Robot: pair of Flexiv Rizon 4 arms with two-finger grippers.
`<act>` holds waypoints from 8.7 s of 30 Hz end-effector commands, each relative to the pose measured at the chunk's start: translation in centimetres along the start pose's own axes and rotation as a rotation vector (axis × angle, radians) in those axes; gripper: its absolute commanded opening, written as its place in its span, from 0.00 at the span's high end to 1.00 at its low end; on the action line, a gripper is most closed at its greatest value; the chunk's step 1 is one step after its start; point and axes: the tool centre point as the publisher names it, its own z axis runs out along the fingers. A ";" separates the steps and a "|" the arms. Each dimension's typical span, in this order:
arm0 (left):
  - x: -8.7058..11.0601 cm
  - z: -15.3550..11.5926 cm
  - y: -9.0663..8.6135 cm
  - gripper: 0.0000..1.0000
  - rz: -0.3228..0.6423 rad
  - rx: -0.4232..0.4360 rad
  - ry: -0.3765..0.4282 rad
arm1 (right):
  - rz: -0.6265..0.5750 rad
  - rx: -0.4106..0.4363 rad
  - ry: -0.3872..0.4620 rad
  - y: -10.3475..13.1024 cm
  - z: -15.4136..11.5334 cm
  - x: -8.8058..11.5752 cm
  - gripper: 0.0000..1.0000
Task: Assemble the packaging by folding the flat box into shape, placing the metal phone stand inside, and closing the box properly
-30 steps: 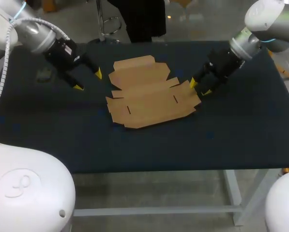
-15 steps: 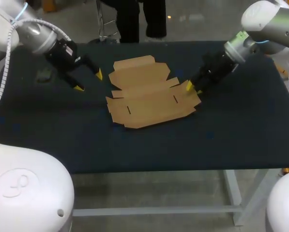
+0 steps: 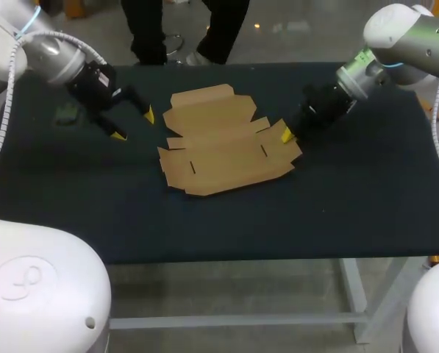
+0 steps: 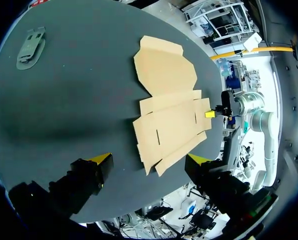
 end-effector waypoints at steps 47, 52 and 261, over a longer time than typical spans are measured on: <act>0.2 0.0 1.6 0.00 0.027 -0.009 0.004 | 0.156 -0.161 0.000 -6.7 0.2 1.3 0.18; 0.3 0.3 1.5 0.00 0.021 -0.010 0.007 | 0.193 -0.223 -0.047 -6.3 -0.6 1.1 0.33; -5.2 10.9 -0.6 1.00 0.273 0.060 0.065 | 0.043 -0.205 -0.077 -1.9 3.3 1.0 1.00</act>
